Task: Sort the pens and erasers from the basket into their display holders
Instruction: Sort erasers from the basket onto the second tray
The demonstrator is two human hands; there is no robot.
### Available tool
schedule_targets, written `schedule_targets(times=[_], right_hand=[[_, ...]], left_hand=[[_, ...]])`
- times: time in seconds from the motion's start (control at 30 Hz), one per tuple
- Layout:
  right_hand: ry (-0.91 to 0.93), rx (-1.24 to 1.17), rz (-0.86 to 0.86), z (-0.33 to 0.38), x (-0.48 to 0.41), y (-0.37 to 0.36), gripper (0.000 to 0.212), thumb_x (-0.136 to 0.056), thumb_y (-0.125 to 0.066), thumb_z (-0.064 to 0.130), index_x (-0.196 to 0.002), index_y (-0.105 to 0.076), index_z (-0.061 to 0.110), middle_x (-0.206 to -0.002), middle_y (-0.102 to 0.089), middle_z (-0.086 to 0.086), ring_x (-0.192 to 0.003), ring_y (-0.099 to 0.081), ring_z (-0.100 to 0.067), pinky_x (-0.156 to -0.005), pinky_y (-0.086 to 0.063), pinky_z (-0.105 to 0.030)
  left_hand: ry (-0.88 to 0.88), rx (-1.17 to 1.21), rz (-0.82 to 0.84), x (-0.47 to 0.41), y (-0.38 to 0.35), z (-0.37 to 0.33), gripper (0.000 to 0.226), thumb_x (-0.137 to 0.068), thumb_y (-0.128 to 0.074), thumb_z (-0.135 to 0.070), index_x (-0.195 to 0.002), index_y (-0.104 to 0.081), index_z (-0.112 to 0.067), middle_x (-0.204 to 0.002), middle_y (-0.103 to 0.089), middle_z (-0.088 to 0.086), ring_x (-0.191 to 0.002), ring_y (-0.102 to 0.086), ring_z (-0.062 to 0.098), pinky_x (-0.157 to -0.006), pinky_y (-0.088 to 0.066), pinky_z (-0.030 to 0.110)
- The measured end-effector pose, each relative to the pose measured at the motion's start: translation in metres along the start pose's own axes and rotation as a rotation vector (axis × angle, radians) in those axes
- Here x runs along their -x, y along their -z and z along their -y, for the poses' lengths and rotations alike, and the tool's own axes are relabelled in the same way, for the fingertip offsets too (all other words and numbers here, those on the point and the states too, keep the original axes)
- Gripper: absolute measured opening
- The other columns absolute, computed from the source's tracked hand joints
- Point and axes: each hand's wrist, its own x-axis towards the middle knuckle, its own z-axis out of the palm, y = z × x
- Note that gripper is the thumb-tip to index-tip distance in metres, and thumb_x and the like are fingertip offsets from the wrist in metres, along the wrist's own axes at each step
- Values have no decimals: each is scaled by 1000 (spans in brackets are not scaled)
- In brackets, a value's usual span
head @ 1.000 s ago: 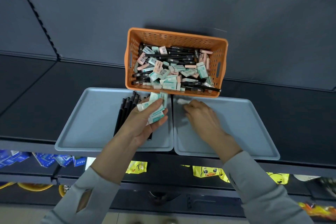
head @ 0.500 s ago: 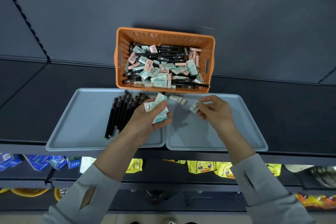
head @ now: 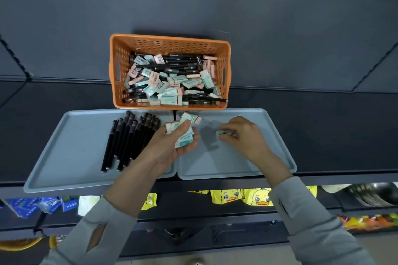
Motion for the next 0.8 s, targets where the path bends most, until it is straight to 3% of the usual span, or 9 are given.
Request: schedule_targets(times=[0.17, 0.3, 0.43, 0.5, 0.57, 0.6, 0.7, 0.8], right_hand=[[-246, 106, -159, -37, -25, 5, 15, -87, -71, 17, -101, -77, 15, -101, -67, -13, -94, -63, -31, -73, -38, -26], [-213, 89, -161, -48, -33, 7, 17, -86, -72, 11, -102, -77, 16, -96, -67, -12, -90, -63, -31, -69, -36, -26], [-208, 50, -359, -23, -20, 6, 15, -88, -64, 4, -93, -76, 12, -92, -69, -11, -80, -64, -30, -66, -46, -32], [-136, -147, -264, 6, -12, 2, 11, -91, -65, 14, -96, -75, 16, -87, -73, -2, -76, -66, -18, -71, -51, -27], [-119, -425, -26, 34, -9, -3, 16, -94, -63, 25, -107, -73, 21, -91, -73, 4, -76, -65, -11, -72, -50, -16], [-123, -552, 50, 43, -10, -7, 17, -95, -63, 25, -109, -72, 22, -94, -73, 3, -79, -66, -12, -72, -52, -18], [-170, -721, 24, 50, -14, -10, 11, -92, -66, 12, -97, -73, 19, -85, -72, -2, -69, -64, -8, -63, -52, -24], [-277, -622, -96, 36, -18, -3, 9, -89, -70, 12, -88, -67, 21, -77, -70, -3, -61, -58, -8, -61, -46, -24]], left_hand=[[14, 0, 10, 0, -2, 3, 31, -90, -64, -18, -115, -63, 0, -111, -70, 17, -83, -73, 20, -61, -57, 24], [33, 16, 27, 1, -3, 4, 33, -90, -64, -14, -119, -60, 1, -113, -69, 18, -86, -72, 22, -63, -58, 27], [34, -1, 29, -1, -5, 6, 39, -89, -66, -12, -125, -57, 0, -117, -67, 19, -90, -72, 24, -66, -59, 28], [34, -14, 36, -3, -6, 7, 38, -88, -67, -12, -124, -59, -3, -115, -69, 18, -92, -71, 25, -68, -59, 29], [30, -52, 54, -3, -8, 8, 32, -87, -68, -11, -119, -62, -7, -105, -71, 14, -90, -71, 23, -69, -60, 30], [26, -81, 61, -2, -9, 8, 29, -88, -67, -11, -116, -63, -10, -100, -72, 10, -88, -71, 21, -69, -60, 30], [18, -133, 41, 0, -7, 6, 28, -88, -67, -10, -116, -62, -10, -99, -70, 9, -86, -70, 20, -69, -60, 31], [-15, -96, -47, 3, 4, -1, 35, -89, -65, -12, -122, -56, -2, -103, -68, 14, -83, -71, 23, -64, -59, 27]])
